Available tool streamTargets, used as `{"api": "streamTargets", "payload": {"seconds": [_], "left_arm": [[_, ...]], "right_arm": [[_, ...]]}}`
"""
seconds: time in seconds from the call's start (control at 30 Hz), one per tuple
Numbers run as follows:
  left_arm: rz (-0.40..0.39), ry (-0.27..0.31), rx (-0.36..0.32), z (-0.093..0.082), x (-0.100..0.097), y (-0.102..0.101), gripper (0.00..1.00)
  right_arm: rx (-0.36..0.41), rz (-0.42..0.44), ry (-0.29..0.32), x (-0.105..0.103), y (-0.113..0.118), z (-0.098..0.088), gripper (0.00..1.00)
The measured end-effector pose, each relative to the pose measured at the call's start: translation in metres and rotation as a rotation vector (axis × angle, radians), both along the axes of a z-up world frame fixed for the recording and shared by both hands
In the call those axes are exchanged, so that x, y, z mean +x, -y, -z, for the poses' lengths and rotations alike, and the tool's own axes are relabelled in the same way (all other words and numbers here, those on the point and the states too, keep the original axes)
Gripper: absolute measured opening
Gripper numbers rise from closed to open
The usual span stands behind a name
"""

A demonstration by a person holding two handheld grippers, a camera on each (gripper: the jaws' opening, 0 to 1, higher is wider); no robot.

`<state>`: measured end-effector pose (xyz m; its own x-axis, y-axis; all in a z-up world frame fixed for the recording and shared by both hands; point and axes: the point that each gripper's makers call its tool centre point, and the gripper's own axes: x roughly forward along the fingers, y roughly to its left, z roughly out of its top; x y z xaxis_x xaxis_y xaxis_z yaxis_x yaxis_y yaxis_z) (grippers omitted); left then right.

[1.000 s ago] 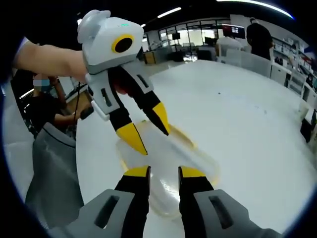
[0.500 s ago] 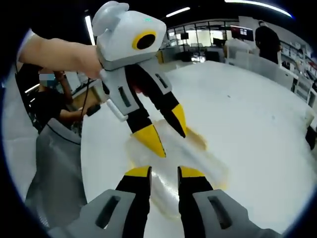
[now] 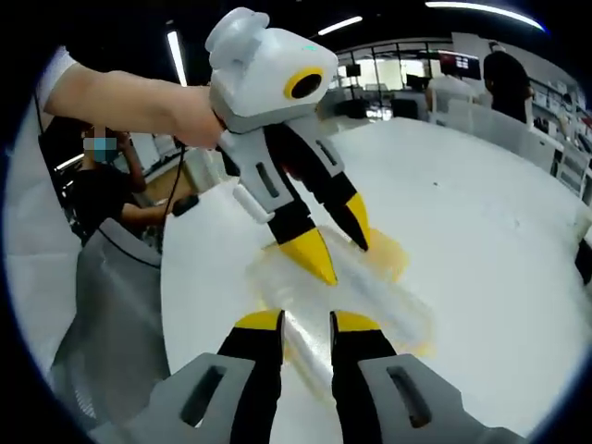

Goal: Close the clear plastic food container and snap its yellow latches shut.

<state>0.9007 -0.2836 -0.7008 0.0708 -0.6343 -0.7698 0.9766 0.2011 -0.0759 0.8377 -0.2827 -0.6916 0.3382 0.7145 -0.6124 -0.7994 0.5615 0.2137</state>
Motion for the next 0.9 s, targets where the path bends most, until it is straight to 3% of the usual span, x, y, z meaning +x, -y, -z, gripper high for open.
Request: {"api": "streamTargets", "payload": {"seconds": [0.17, 0.33, 0.47, 0.5, 0.57, 0.73, 0.83, 0.9], "left_arm": [[0.0, 0.001, 0.009, 0.002, 0.0, -0.001, 0.19], [-0.002, 0.003, 0.01, 0.002, 0.002, 0.0, 0.19], [-0.005, 0.013, 0.027, 0.004, 0.003, -0.002, 0.2], [0.003, 0.024, 0.028, 0.005, 0.004, -0.002, 0.2], [0.004, 0.014, 0.031, 0.005, 0.002, -0.002, 0.2], [0.003, 0.014, 0.036, 0.006, 0.0, -0.003, 0.2], [0.004, 0.014, 0.038, 0.006, -0.001, -0.004, 0.2], [0.004, 0.013, 0.036, 0.006, -0.001, -0.004, 0.2]], "right_arm": [[-0.01, -0.04, -0.042, -0.009, -0.001, 0.001, 0.17], [-0.016, -0.043, -0.021, -0.007, -0.004, -0.001, 0.17], [-0.149, -0.139, -0.017, -0.023, 0.002, 0.017, 0.19], [-0.172, -0.157, 0.027, -0.021, 0.002, 0.019, 0.18], [-0.112, -0.129, -0.014, -0.022, -0.004, 0.016, 0.17], [-0.033, -0.063, -0.025, -0.009, -0.003, 0.003, 0.17], [0.004, -0.042, -0.025, -0.004, -0.003, -0.005, 0.16], [-0.01, -0.035, -0.012, -0.001, -0.001, -0.005, 0.16]]}}
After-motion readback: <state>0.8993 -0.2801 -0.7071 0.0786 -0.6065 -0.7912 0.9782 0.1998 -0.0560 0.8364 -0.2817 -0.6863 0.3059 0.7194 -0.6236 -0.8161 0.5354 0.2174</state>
